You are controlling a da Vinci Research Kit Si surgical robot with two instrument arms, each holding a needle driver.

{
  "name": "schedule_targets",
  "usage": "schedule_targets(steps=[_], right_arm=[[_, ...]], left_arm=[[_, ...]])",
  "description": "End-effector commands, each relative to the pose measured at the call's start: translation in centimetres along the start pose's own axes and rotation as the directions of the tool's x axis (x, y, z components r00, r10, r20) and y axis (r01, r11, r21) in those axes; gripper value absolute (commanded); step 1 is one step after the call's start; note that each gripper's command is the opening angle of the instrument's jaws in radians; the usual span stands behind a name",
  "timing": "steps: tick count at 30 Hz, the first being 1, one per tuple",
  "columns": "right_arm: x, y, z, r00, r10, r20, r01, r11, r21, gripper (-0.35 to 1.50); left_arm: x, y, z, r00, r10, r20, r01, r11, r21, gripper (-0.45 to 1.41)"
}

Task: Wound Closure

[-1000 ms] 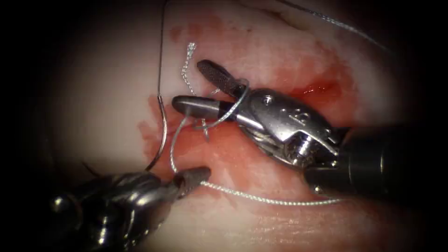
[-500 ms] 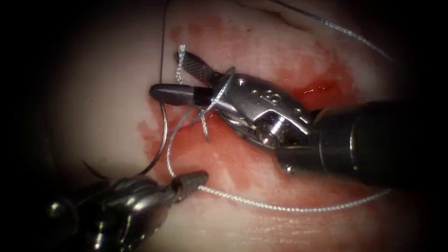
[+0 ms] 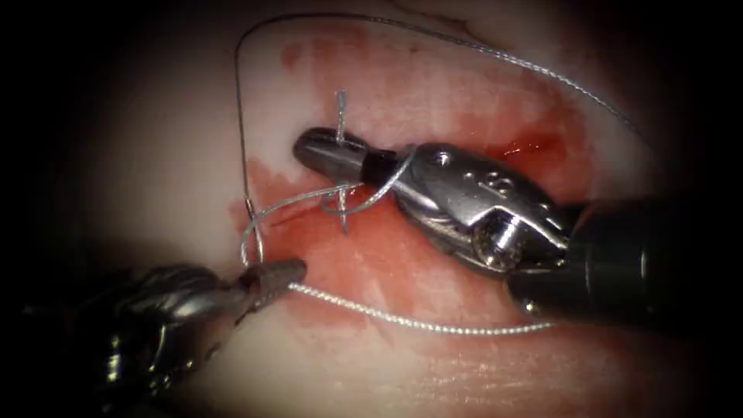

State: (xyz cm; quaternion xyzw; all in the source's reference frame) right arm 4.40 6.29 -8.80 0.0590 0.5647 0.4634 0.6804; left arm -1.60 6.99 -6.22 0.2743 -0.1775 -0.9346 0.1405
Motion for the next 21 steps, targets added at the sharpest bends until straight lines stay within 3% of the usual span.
schedule_targets(steps=[1,6,11,12,21], right_arm=[[-0.03,-0.07,0.06,1.0,-0.012,-0.003,0.012,1.0,0.004,-0.35],[-0.06,-0.18,0.04,0.997,-0.078,-0.015,0.078,0.997,0.009,-0.35],[-0.11,-0.19,-0.02,0.994,-0.111,-0.018,0.111,0.994,0.017,-0.35],[-0.17,-0.21,-0.1,0.99,-0.14,-0.017,0.14,0.99,0.027,-0.35],[-0.4,-0.24,-0.23,0.98,-0.196,0.034,0.193,0.978,0.078,-0.35]], left_arm=[[-0.04,-0.09,0.05,0.999,-0.033,-0.001,0.033,0.999,-0.006,-0.35],[-0.44,-0.5,-0.13,0.993,-0.114,-0.011,0.113,0.993,-0.032,-0.35],[-0.6,-0.67,-0.18,0.991,-0.133,-0.008,0.133,0.99,-0.036,-0.35],[-0.73,-0.84,-0.19,0.99,-0.14,0.009,0.14,0.989,-0.042,-0.35],[-0.97,-1.33,-0.13,0.985,-0.172,0.01,0.173,0.984,-0.053,-0.35]])
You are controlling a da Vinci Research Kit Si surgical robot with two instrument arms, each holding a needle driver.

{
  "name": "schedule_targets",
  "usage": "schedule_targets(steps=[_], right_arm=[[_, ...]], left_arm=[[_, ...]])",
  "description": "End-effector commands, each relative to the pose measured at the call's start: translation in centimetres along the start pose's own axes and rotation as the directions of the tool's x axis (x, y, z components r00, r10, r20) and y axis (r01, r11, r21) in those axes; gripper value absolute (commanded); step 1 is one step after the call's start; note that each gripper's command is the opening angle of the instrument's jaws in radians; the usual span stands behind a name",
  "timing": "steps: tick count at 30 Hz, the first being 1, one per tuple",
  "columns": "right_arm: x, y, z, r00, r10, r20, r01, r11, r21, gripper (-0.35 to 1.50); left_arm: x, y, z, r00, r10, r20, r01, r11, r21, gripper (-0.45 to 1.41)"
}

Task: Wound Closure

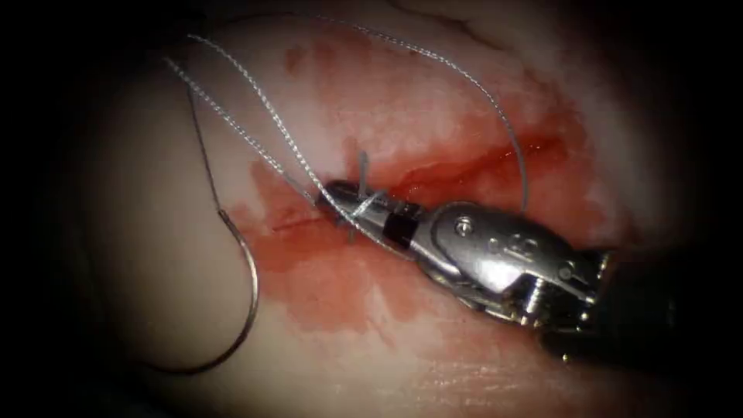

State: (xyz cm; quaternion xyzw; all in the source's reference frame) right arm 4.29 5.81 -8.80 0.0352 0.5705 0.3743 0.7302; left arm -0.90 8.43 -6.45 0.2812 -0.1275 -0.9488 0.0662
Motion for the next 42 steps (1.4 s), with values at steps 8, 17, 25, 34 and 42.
schedule_targets(steps=[8,17,25,34,42], right_arm=[[-0.17,-0.24,-0.03,0.998,-0.046,0.046,0.042,0.997,0.071,-0.35],[-0.13,-0.32,-0.15,0.99,-0.129,0.062,0.119,0.982,0.148,-0.35],[-0.15,-0.23,-0.24,0.859,-0.512,0.024,0.469,0.804,0.366,-0.35],[-0.34,-0.28,-0.28,0.743,-0.667,-0.057,0.613,0.643,0.459,-0.35],[-0.32,-0.3,-0.49,0.73,-0.681,-0.056,0.618,0.624,0.479,-0.35]], left_arm=[[-0.25,-0.57,0.22,0.999,-0.01,0.04,0.01,1.0,0.007,-0.35],[-0.38,-0.81,0.29,0.998,-0.003,0.06,0.002,1.0,0.013,-0.35],[-0.45,-0.96,0.31,0.997,0.002,0.071,-0.003,1.0,0.012,-0.35],[-0.54,-1.05,0.35,0.996,0.009,0.09,-0.01,1.0,0.013,-0.35],[-0.65,-1.08,0.32,0.994,0.021,0.107,-0.023,1.0,0.013,-0.35]])
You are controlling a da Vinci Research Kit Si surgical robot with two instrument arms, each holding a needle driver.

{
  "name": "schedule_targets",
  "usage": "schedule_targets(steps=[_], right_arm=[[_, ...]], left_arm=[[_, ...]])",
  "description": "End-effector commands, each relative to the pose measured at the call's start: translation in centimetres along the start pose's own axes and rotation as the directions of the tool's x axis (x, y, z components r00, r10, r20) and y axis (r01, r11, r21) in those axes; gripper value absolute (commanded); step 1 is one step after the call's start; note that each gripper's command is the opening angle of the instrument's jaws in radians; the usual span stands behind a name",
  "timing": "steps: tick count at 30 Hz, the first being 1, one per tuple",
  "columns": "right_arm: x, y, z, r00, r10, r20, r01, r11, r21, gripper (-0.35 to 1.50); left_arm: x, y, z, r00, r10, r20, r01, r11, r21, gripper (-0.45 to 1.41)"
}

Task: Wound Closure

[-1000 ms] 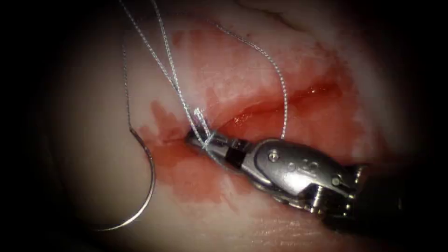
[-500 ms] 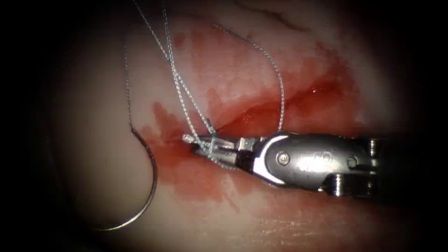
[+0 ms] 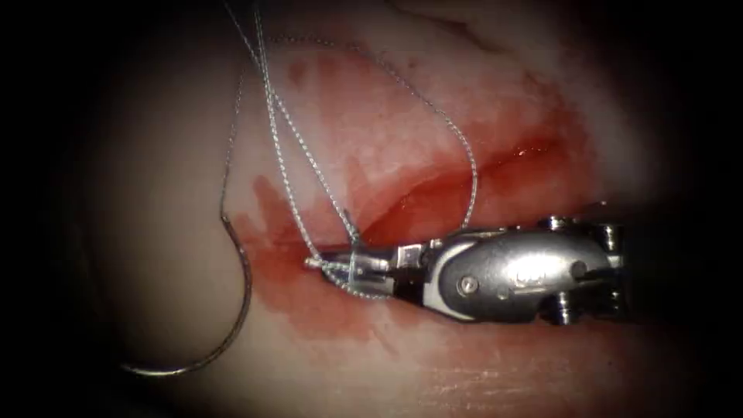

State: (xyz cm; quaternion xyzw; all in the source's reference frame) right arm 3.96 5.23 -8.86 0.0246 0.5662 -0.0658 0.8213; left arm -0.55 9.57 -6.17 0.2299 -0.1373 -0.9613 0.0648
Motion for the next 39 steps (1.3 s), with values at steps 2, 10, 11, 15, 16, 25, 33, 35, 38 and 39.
schedule_targets(steps=[2,10,11,15,16,25,33,35,38,39], right_arm=[[0.04,0.06,-0.06,0.998,0.038,-0.052,-0.037,0.999,0.012,-0.35],[0.1,0.12,-0.23,0.945,0.315,-0.084,-0.315,0.949,0.015,-0.35],[0.12,0.11,-0.23,0.944,0.321,-0.079,-0.322,0.947,0.005,-0.35],[0.11,0.1,-0.19,0.964,0.257,-0.07,-0.258,0.966,0.001,-0.35],[0.09,0.12,-0.16,0.982,0.182,-0.041,-0.182,0.983,0.009,-0.35],[0.09,0.15,-0.14,0.986,0.162,0.027,-0.162,0.987,0.004,0.98],[0.12,0.23,-0.17,0.979,0.184,0.083,-0.184,0.983,-0.008,1.03],[0.15,0.24,-0.18,0.974,0.21,0.081,-0.209,0.978,-0.018,1.02],[0.27,0.24,-0.23,0.969,0.238,0.057,-0.233,0.969,-0.084,0.98],[0.29,0.24,-0.24,0.968,0.245,0.048,-0.239,0.966,-0.098,0.98]], left_arm=[[-0.01,-0.08,0.03,1.0,0.016,0.001,-0.016,1.0,0.005,-0.35],[-0.04,0.02,0.0,1.0,0.03,0.0,-0.03,1.0,0.009,-0.35],[-0.04,0.03,-0.01,1.0,0.031,-0.001,-0.031,0.999,0.009,-0.35],[-0.05,0.04,-0.02,0.999,0.032,-0.002,-0.032,0.999,0.008,-0.35],[-0.05,0.03,-0.01,0.999,0.032,-0.002,-0.032,0.999,0.009,-0.35],[-0.02,0.09,0.0,0.999,0.035,0.004,-0.035,0.999,0.007,-0.35],[-0.01,0.11,0.01,0.999,0.042,0.006,-0.042,0.999,0.006,-0.35],[0.0,0.13,0.0,0.999,0.043,0.008,-0.043,0.999,0.004,-0.35],[0.01,0.13,0.01,0.999,0.042,0.01,-0.042,0.999,0.005,-0.35],[0.02,0.13,0.01,0.999,0.041,0.011,-0.041,0.999,0.005,-0.35]])
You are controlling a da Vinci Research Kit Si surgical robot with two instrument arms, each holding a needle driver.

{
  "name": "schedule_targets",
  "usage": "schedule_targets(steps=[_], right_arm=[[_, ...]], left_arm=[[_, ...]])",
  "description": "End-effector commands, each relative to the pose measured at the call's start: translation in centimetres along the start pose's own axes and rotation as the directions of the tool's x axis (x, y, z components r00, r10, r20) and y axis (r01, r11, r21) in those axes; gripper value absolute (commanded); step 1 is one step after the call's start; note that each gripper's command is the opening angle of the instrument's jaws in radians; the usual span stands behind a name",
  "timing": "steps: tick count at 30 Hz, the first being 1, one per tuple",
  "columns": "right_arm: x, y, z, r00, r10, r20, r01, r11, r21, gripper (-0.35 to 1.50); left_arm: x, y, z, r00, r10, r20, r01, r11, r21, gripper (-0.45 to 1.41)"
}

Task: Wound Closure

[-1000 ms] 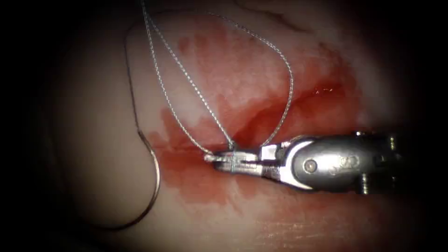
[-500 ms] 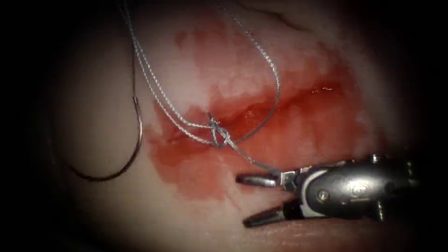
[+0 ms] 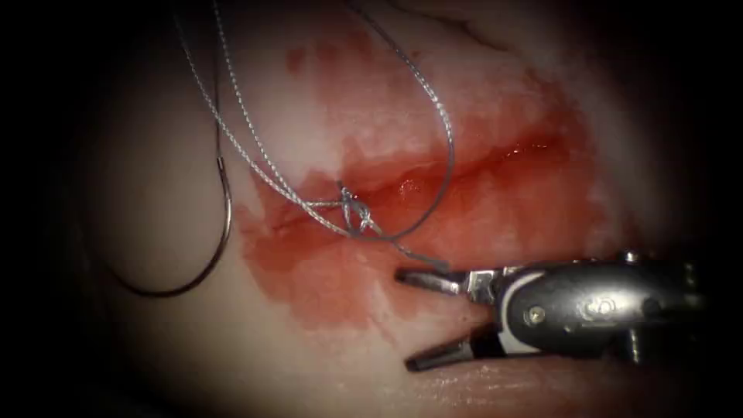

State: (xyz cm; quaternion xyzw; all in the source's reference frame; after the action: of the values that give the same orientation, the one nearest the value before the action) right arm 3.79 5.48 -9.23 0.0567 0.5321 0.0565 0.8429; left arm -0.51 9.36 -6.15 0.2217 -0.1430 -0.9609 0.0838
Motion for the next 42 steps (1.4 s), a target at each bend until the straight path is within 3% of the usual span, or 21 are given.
schedule_targets(steps=[1,7,10,13,21,27,36,37,38,40,42], right_arm=[[0.04,-0.02,0.06,1.0,0.011,-0.019,-0.012,1.0,-0.024,0.98],[0.12,0.03,-0.09,0.998,0.033,-0.061,-0.038,0.996,-0.075,0.78],[0.17,0.04,-0.24,0.998,0.004,-0.067,-0.01,0.997,-0.076,0.86],[0.3,0.01,-0.33,0.995,-0.057,-0.082,0.052,0.997,-0.06,0.75],[0.63,0.14,-0.25,0.981,-0.14,-0.133,0.134,0.99,-0.054,0.48],[0.54,0.19,-0.05,0.977,-0.161,-0.137,0.154,0.986,-0.056,0.43],[0.22,0.29,0.11,0.973,-0.191,-0.13,0.186,0.981,-0.052,0.44],[0.23,0.3,0.11,0.973,-0.189,-0.129,0.184,0.982,-0.049,0.38],[0.25,0.31,0.1,0.973,-0.188,-0.132,0.182,0.982,-0.051,0.19],[0.29,0.29,0.1,0.966,-0.209,-0.149,0.205,0.978,-0.045,-0.35],[0.31,0.3,0.09,0.967,-0.207,-0.148,0.203,0.978,-0.043,-0.35]], left_arm=[[0.03,-0.08,0.07,1.0,-0.001,0.0,0.001,1.0,0.004,-0.35],[0.06,-0.09,0.1,1.0,-0.003,0.005,0.003,1.0,0.003,-0.35],[0.06,-0.08,0.1,1.0,-0.003,0.005,0.003,1.0,0.003,-0.35],[0.07,-0.09,0.1,1.0,-0.003,0.005,0.003,1.0,0.003,-0.35],[0.07,-0.11,0.12,1.0,0.001,0.005,-0.001,1.0,0.003,-0.35],[0.06,-0.1,0.11,1.0,0.002,0.005,-0.002,1.0,0.004,-0.35],[0.06,-0.09,0.11,1.0,0.003,0.005,-0.003,1.0,0.004,-0.35],[0.06,-0.09,0.11,1.0,0.003,0.005,-0.003,1.0,0.004,-0.35],[0.06,-0.09,0.11,1.0,0.003,0.005,-0.003,1.0,0.004,-0.35],[0.06,-0.09,0.11,1.0,0.003,0.005,-0.003,1.0,0.004,-0.35],[0.06,-0.09,0.11,1.0,0.003,0.005,-0.003,1.0,0.004,-0.35]])
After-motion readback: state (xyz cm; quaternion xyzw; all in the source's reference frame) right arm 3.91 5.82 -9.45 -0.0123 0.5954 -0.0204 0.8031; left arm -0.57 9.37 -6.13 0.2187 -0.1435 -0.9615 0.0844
